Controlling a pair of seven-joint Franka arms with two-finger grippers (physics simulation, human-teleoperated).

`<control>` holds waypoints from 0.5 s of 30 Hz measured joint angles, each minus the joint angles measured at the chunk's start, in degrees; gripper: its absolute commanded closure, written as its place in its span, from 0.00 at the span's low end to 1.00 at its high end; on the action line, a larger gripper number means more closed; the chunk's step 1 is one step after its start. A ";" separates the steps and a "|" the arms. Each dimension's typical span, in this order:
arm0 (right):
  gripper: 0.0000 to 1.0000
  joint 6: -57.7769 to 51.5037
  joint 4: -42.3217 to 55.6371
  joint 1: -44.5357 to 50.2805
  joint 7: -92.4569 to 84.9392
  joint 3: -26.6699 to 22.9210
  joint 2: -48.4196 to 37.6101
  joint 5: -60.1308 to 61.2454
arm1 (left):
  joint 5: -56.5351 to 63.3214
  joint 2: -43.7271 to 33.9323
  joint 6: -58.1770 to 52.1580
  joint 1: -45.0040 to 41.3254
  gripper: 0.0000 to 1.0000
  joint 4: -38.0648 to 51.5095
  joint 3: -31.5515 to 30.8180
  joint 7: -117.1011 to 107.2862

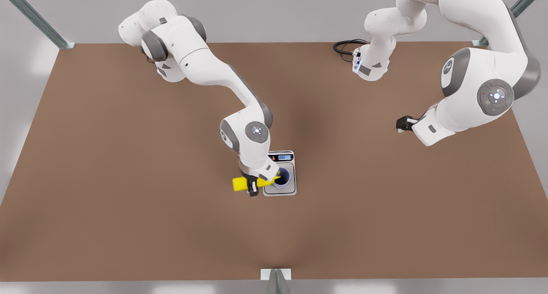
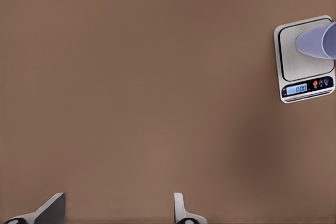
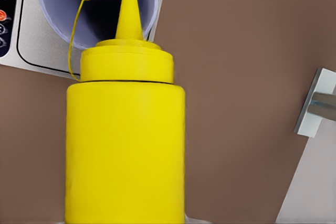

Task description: Move cup to the weight, pick up sauce bottle, pour sauce

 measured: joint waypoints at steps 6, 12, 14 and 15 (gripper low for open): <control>0.53 -0.07 0.08 1.11 1.59 -0.06 1.58 -2.90 | 0.00 -0.37 -0.86 -0.25 0.00 0.00 -0.73 1.11; 0.53 -0.04 0.23 1.40 2.76 -0.42 2.03 -3.70 | 0.88 0.28 -1.12 1.85 0.00 -0.14 -0.54 1.94; 0.53 -0.03 0.24 1.40 3.07 -0.45 2.04 -3.78 | 1.18 0.35 -1.17 2.55 0.00 -0.17 -0.58 2.16; 0.53 -0.02 0.24 1.41 3.21 -0.46 2.04 -3.81 | 1.30 0.37 -1.17 2.60 0.00 -0.17 -0.59 2.26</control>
